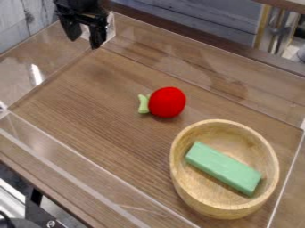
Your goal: Move the red fruit to the right
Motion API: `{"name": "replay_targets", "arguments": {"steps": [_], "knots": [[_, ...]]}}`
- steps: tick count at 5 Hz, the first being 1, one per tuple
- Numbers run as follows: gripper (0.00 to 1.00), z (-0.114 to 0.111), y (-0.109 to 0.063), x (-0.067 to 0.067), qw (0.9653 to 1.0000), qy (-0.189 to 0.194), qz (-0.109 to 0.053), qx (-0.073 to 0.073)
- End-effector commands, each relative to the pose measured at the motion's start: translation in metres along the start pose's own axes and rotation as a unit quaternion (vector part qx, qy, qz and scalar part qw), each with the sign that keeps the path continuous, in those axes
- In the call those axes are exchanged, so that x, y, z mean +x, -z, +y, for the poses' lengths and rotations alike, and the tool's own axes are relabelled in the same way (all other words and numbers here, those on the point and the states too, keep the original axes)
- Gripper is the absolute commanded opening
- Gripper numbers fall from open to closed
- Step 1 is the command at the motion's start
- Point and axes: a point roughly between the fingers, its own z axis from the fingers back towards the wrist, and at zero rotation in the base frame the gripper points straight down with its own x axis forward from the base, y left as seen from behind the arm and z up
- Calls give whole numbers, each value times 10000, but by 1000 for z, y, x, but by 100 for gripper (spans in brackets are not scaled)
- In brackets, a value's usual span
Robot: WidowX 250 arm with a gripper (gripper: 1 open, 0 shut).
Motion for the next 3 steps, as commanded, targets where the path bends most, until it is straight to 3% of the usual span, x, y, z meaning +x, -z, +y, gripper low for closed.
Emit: {"name": "replay_targets", "arguments": {"steps": [1,2,3], "knots": [[100,11,-21,3,9992,-96,-353,144],[100,9,-22,-4,9990,-164,-397,126],[100,10,-23,-1,9988,-49,-486,78]]}}
